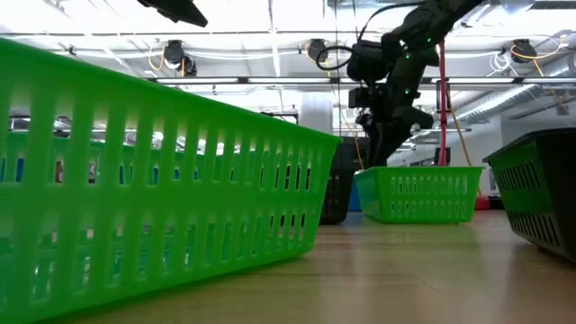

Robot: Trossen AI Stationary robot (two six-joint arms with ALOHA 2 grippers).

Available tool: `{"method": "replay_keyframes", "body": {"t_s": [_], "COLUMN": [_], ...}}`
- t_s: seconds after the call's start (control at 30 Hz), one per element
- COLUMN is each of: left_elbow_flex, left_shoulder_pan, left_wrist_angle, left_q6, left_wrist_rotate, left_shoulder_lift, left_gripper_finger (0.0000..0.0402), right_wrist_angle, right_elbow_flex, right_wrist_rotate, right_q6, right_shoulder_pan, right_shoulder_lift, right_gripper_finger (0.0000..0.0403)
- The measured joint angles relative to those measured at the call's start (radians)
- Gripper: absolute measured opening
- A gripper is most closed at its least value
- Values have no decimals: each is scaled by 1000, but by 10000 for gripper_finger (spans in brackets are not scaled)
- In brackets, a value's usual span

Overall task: Stack baskets by color
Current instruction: Stack the top blue bin on the middle left blue bin

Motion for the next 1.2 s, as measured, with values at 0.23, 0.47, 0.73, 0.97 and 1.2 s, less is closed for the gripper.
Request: {"method": "replay_keyframes", "body": {"t_s": [0.23,0.47,0.73,0.97,1.2], "left_elbow_flex": [0,0,0,-1,0], "left_shoulder_pan": [0,0,0,0,-2], "left_wrist_angle": [1,1,7,77,138], "left_q6": [-1,1,10,44,121], "left_wrist_rotate": [0,0,0,-22,-53], "left_shoulder_lift": [0,0,0,0,66], "left_gripper_finger": [31,31,31,31,31], "right_wrist_angle": [8,37,45,45,62], "right_elbow_flex": [0,0,0,-1,-1], "right_wrist_rotate": [2,18,60,212,264], "right_q6": [-33,-39,-50,-33,-117], "right_shoulder_pan": [-2,-2,2,81,245], "right_shoulder_lift": [54,104,88,-9,-156], "right_gripper_finger": [100,90,9,8,6]}}
